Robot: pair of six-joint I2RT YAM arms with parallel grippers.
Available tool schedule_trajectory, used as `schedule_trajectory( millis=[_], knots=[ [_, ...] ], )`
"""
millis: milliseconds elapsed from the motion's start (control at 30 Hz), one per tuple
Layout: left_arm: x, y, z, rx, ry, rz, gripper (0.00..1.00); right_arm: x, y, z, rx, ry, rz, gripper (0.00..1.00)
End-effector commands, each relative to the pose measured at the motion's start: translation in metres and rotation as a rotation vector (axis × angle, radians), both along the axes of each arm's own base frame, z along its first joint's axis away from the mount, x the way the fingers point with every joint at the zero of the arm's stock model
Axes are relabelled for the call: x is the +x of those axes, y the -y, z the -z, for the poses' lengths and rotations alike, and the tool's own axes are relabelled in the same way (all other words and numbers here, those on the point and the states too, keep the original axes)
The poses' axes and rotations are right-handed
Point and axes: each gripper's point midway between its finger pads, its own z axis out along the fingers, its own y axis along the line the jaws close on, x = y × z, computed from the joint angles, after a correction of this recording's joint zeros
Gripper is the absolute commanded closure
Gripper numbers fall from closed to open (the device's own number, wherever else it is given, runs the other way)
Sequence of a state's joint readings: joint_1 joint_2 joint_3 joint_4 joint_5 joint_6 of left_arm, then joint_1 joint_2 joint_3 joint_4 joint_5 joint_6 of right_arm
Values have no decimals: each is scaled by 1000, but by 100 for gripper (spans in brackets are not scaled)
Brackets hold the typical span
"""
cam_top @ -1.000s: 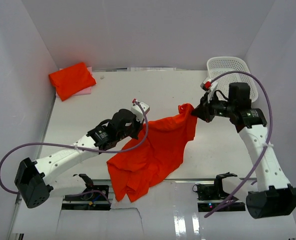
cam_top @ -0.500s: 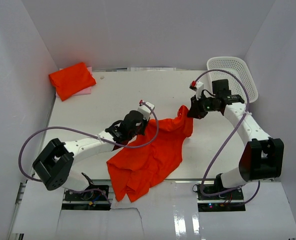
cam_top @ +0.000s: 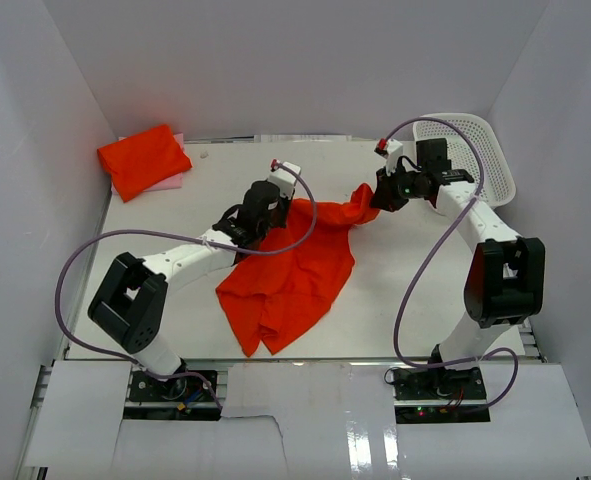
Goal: Fold and stack the t-shirts
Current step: Flatten out the tshirt
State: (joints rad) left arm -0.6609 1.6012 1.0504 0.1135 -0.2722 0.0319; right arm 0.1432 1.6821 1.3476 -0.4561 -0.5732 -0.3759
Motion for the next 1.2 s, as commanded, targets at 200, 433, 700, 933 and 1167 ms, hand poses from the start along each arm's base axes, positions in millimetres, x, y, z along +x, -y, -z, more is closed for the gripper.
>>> schedule_trajectory(
  millis=[200, 433, 700, 933, 1167],
  knots=[
    [-8, -21, -74, -23, 127, -34, 15, 27, 2, -13, 0, 81, 30, 92],
    [-64, -44, -113, -2, 169, 97, 7, 32, 4, -4, -14, 69, 41, 92],
    [-99, -64, -54, 146, 16, 157, 6, 33, 11, 8, -59, 67, 53, 92],
    [-87, -82, -7, 48, -199, 20, 2, 29, 16, -1, -73, 96, 59, 92],
    [-73, -108, 4, -315, -460, -206, 2, 28, 22, -9, -68, 108, 73, 92]
  ],
)
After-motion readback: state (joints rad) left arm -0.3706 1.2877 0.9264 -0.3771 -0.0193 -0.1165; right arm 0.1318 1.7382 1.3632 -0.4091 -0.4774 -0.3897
